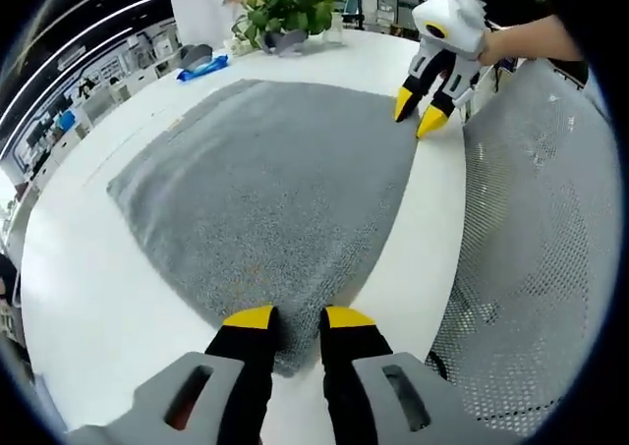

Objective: Fold the towel on the table until its edges align and the towel forms a compact rectangular stack.

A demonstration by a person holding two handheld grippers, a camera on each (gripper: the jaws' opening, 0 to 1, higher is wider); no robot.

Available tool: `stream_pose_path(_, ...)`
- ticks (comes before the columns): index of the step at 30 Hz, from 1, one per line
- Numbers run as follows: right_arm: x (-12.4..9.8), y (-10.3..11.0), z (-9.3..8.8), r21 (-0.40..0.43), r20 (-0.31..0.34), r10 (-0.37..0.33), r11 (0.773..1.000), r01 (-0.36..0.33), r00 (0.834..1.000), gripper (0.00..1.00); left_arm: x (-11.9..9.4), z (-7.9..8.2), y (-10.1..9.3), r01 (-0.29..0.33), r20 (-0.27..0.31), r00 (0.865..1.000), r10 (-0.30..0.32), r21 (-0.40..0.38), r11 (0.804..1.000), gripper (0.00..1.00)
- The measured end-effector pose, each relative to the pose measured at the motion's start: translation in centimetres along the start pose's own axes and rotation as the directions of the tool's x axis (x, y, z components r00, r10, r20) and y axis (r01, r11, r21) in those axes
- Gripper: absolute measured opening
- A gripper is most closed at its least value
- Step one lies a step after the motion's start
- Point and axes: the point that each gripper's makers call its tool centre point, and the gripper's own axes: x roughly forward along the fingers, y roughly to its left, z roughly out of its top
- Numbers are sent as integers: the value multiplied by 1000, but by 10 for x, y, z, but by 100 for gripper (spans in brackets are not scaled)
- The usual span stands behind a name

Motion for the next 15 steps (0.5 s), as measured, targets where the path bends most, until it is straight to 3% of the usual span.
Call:
stream_pose_path(2,-1,-1,-2,-9,2,-3,1000,3,1000,14,0,1,3,-21,14,1000,20,42,999,11)
stream_pose_path(15,-9,-11,-15,-74,-12,-23,997,22,1000,6,-1,0,3,-25,15,1000,24,85,996,7)
